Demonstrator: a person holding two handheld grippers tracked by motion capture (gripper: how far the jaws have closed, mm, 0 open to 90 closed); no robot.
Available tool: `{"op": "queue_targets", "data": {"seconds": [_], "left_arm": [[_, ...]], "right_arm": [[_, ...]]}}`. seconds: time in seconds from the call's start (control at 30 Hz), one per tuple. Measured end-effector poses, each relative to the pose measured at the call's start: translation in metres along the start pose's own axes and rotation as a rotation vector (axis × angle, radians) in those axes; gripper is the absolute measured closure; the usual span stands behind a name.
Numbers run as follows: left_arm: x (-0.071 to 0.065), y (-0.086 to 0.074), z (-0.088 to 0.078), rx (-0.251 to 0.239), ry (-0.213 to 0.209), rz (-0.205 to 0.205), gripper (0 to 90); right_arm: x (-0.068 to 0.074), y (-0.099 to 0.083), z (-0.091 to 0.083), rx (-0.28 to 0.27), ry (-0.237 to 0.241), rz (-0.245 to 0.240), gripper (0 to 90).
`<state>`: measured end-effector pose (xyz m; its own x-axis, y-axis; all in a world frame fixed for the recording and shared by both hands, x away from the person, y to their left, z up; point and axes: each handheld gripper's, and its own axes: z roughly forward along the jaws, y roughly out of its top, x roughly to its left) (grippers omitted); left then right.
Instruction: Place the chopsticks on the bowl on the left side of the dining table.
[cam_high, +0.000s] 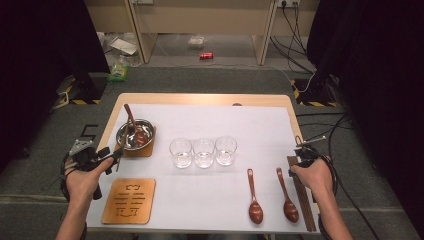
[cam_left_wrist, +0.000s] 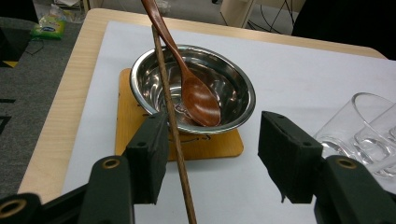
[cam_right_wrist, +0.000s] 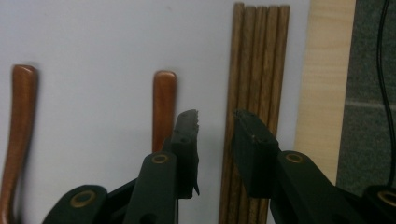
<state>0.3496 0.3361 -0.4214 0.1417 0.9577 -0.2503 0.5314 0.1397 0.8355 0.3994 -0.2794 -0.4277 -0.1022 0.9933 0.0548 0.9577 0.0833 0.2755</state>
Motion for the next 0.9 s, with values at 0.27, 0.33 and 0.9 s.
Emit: {"op": "queue_targets", "data": {"seconds": [0.27,0.33,0.9], "left_arm": [[0.0,-0.001,0.002,0.006,-0.001,0.006,42.5],[-0.001,-0.001,0.001,0.006,-0.004,0.006,42.5],[-0.001,-0.001,0.002,0.006,-0.011,0.0,42.5]], "right_arm": [[-0.003,-0.003,0.011,0.09,0.001,0.027,76.7],[-0.004,-0.003,0.012,0.106,-0.005,0.03,76.9],[0.006,-0.004,0.017,0.191,-0.016,0.011,80.0]]}}
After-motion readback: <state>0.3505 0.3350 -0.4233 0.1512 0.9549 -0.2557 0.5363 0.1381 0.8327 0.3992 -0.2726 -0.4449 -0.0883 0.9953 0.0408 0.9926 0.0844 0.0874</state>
